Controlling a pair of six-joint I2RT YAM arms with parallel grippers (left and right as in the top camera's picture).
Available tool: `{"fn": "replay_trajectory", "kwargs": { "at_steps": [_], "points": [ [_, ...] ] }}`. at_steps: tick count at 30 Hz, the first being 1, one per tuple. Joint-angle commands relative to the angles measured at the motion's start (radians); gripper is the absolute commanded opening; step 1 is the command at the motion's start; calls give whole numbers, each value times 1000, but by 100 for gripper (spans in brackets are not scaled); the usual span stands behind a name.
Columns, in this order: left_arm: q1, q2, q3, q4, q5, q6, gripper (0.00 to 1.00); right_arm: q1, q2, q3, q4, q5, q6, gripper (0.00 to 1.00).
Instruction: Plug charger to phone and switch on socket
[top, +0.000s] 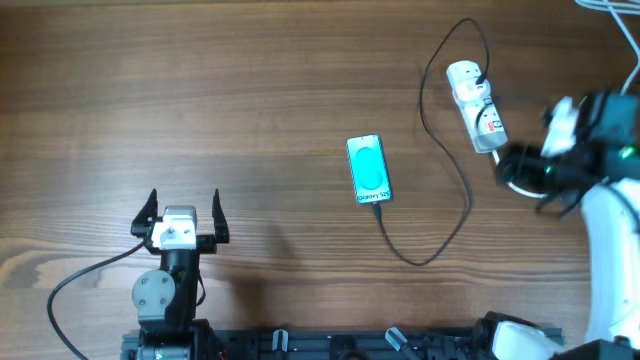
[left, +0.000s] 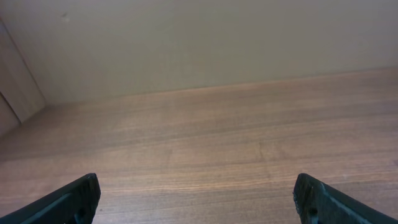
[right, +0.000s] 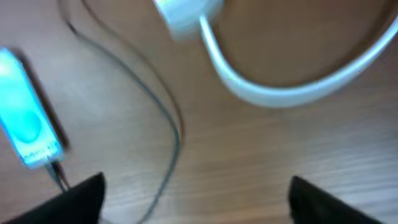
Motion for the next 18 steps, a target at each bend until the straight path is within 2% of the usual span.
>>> {"fn": "replay_trajectory", "kwargs": {
  "at_steps": [1,3,7,12,15,18],
  "points": [
    [6,-10,-6,2,-6,-12,100,4,-145,-290,173,-81,71,95],
    [6,-10,-6,2,-6,-12,100,4,-185,-401,284,-143,71,90],
    [6,-10,-6,2,-6,-12,100,37,-225,-525,434,-190,74,90],
    [6,-10,-6,2,-6,-12,100,129,-251,-550,526,-209,98,87],
    [6,-10,-6,2,-6,-12,100,197,-256,-553,583,-208,85,78],
    [6,-10,-6,2,-6,-12,100,226,-257,-554,631,-208,84,74]
  ]
}}
